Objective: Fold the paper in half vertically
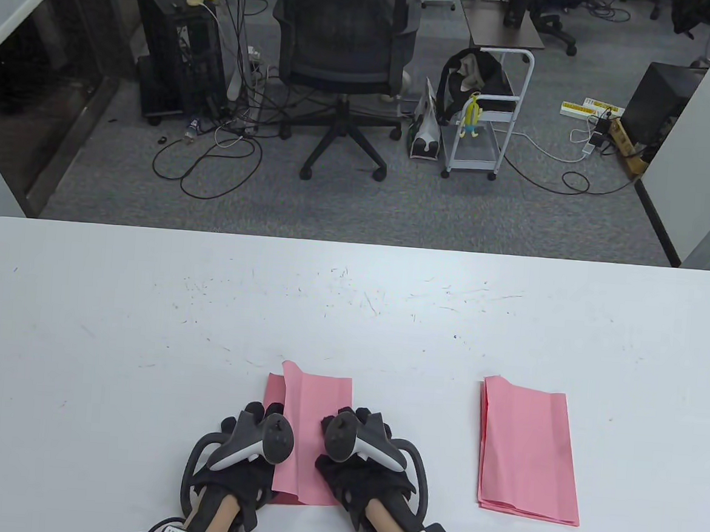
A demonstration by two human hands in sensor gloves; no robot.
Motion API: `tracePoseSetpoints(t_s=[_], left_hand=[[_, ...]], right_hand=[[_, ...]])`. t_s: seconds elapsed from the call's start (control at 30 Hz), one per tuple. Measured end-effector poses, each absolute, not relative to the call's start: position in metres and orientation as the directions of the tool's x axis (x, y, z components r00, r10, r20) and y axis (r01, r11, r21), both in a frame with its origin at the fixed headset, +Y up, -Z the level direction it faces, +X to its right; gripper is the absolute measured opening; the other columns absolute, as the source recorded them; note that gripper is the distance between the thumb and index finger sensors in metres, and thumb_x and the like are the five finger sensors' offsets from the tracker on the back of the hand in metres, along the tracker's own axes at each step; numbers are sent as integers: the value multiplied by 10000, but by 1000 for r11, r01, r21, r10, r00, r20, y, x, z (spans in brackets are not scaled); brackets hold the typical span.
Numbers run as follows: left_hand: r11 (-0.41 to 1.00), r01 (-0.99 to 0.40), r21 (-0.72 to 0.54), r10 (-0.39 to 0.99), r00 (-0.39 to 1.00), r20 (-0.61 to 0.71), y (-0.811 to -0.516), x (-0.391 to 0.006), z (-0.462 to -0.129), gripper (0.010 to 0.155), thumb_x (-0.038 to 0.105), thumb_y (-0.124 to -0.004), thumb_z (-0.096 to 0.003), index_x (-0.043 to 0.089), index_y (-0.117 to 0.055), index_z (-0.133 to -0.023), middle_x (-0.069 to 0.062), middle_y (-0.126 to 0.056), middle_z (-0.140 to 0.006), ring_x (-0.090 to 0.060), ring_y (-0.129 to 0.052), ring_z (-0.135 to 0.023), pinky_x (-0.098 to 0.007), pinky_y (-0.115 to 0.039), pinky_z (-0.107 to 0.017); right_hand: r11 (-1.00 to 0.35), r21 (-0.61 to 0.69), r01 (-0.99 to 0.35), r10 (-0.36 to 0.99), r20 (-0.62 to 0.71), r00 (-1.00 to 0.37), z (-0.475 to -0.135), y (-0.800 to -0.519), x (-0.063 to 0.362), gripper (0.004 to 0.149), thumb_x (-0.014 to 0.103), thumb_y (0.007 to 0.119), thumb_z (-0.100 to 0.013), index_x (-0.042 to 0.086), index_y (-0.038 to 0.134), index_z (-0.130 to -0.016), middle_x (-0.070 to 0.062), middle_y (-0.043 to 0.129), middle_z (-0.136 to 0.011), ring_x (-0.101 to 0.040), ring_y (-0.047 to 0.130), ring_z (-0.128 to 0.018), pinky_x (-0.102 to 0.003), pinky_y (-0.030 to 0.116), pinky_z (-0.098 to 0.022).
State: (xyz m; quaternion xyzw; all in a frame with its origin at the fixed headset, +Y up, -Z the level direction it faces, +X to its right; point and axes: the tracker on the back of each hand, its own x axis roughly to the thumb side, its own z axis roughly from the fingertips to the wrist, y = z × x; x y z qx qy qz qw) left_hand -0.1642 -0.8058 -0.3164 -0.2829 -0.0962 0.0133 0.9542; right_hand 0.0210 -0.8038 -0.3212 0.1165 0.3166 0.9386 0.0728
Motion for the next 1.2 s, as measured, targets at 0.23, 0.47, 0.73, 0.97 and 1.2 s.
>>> tracePoseSetpoints(t_s=[0.23, 0.47, 0.73, 0.97, 1.2], left_hand=[[898, -107, -426, 133, 991, 31, -786, -201, -321, 708, 575, -453, -553, 378, -154, -1164, 13, -90, -1269, -349, -63, -1150, -659, -192, -806], [930, -258, -263, 256, 966, -44, -765, -211, -315, 713, 567, -472, -554, 357, -190, -1174, 0, -155, -1277, -376, -104, -1153, -670, -227, -800], [927, -72, -367, 151, 970, 190, -774, -153, -306, 717, 587, -465, -548, 379, -179, -1171, 42, -143, -1280, -377, -68, -1148, -670, -203, -799], [871, 54, -489, 23, 988, 151, -802, -157, -312, 747, 614, -436, -543, 359, -97, -1158, 16, -33, -1253, -388, -18, -1127, -674, -177, -791], [839, 17, -544, 75, 986, 146, -808, -160, -313, 760, 629, -390, -537, 348, -29, -1143, 17, 43, -1226, -407, 16, -1114, -684, -132, -777]], right_hand=[[-789, 611, -60, 207, 173, -963, -321, -803, 21, 692, 535, 569, -509, 350, 193, -1061, 16, 86, -1145, -293, 78, -1062, -569, 165, -769], [-787, 614, -56, 203, 173, -964, -322, -803, 21, 694, 534, 571, -509, 349, 193, -1060, 14, 87, -1144, -296, 79, -1062, -571, 167, -769], [-788, 614, -54, 202, 174, -964, -322, -803, 21, 694, 536, 570, -509, 351, 190, -1060, 19, 88, -1144, -296, 77, -1062, -569, 167, -770], [-787, 614, -55, 203, 173, -964, -322, -803, 21, 694, 537, 568, -509, 353, 189, -1060, 18, 86, -1144, -291, 75, -1062, -568, 164, -770], [-788, 614, -56, 204, 173, -964, -321, -804, 21, 694, 539, 566, -508, 354, 186, -1059, 22, 75, -1144, -290, 73, -1062, -566, 161, -770]])
